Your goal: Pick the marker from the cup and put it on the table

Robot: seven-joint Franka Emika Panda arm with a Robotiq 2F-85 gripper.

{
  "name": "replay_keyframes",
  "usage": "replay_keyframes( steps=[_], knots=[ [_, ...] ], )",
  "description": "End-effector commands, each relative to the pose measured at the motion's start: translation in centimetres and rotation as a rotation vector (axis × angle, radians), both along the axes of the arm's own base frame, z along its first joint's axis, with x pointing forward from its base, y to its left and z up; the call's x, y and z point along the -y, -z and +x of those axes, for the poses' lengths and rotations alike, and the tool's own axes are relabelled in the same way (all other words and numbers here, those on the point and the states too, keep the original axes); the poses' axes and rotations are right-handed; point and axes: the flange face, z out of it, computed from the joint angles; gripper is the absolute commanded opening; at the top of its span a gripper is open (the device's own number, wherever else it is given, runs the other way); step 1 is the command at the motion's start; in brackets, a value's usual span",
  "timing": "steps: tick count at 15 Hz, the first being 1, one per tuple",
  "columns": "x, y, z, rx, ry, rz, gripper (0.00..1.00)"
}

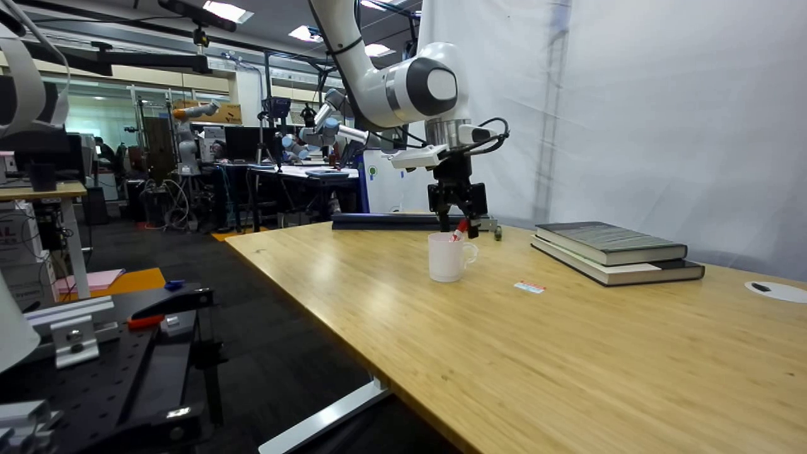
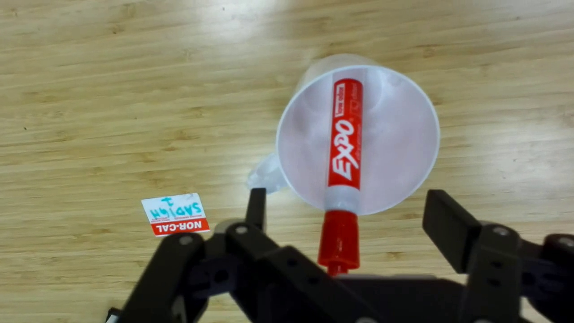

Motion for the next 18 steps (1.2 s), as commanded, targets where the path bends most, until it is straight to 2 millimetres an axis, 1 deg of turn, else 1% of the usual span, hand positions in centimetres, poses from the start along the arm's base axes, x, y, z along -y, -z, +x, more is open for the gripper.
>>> replay_keyframes(
  steps=[1,9,10,12,15,16,18],
  knots=[
    [0.1,-0.1,0.5,0.008,-0.023,-0.012,0.60],
    [-0.1,0.6,0.5,-0.005,-0.034,-0.013,0.03],
    [-0.1,0.6,0.6,-0.005,-0.034,-0.012,0.00],
    [-0.1,0.6,0.6,-0.006,-0.035,-0.012,0.05],
    [-0.1,0.4,0.7,-0.005,-0.033,-0.012,0.05],
    [0.0,0.1,0.7,-0.006,-0.031,-0.012,0.05],
    [0.0,-1.3,0.7,-0.002,-0.027,-0.014,0.05]
  ],
)
